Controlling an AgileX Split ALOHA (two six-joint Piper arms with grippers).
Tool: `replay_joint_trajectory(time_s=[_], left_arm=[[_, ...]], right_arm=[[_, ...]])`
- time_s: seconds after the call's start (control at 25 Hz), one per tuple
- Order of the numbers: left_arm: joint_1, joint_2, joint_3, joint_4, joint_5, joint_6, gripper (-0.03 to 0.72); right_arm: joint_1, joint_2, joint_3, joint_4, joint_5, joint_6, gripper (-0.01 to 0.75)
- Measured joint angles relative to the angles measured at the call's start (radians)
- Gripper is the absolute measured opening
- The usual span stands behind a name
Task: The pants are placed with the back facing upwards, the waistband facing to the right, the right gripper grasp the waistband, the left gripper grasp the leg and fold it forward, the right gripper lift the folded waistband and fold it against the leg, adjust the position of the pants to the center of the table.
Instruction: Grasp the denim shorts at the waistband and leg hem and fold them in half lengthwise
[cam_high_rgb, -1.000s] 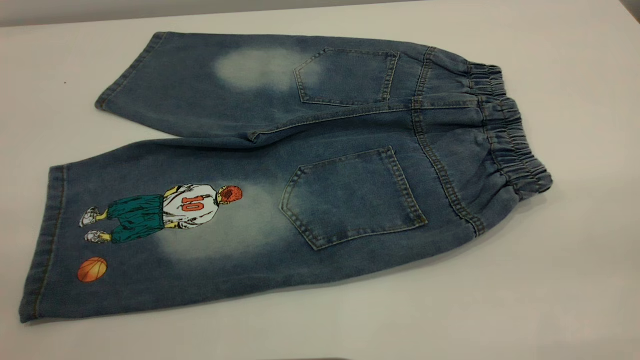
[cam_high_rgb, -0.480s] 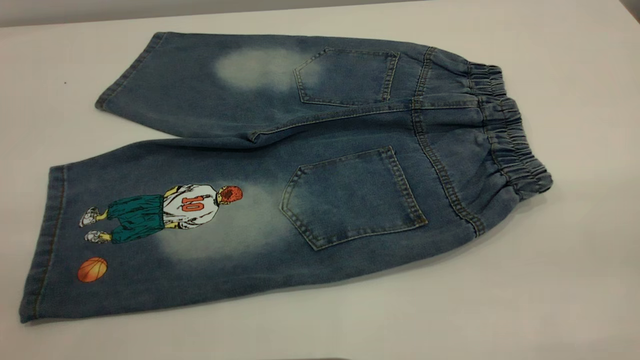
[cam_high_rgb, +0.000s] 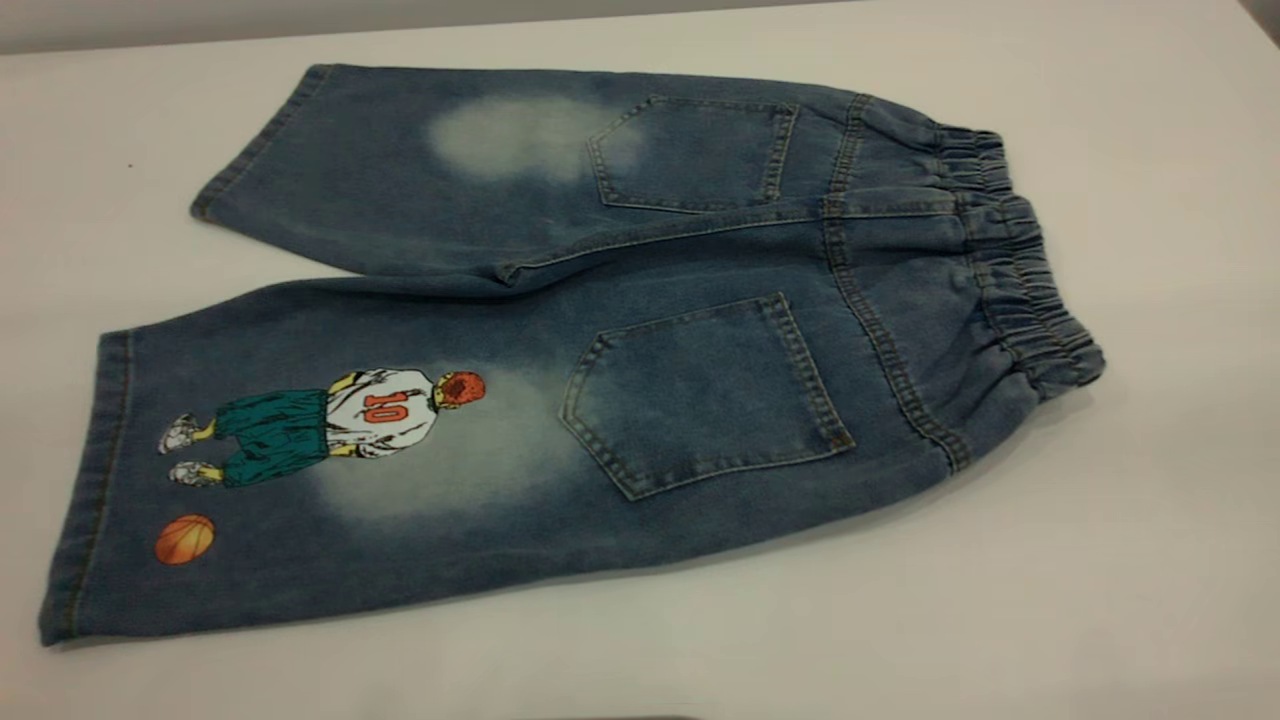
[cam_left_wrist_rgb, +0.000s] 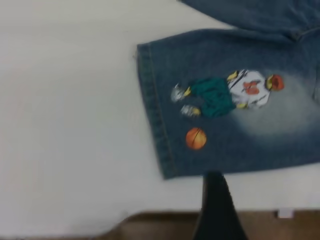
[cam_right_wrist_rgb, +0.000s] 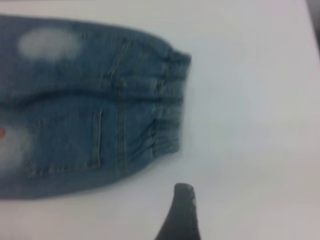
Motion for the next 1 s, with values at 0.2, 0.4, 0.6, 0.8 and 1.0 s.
replay_joint_trajectory(time_s=[0.2,0.4,0.6,0.8,1.0], left_arm=[[0.000,0.299,-0.008,-0.149,-0.259,0.130,0.442],[0.000,0.550,-0.011,-0.346,-0.404,0.354,0.442],[0.000,0.720,-0.011,-0.474,-0.513,0.550,0.442],[0.000,0.830,-0.012,-0.605,-0.586,0.694,0.442],[0.000,0.860,-0.012,-0.675,-0.608,0.778,0.442]], right_arm=[[0.000,0.276,0.000,0.094,-0.125,-0.043,0.569],[0.000,0.557,0.000,0.329,-0.254,-0.210,0.569],[0.000,0.843,0.000,0.595,-0.363,-0.450,0.569],[0.000,1.151,-0.002,0.797,-0.470,-0.666,0.569],[0.000,1.399,-0.010,1.004,-0.513,-0.856,0.569]])
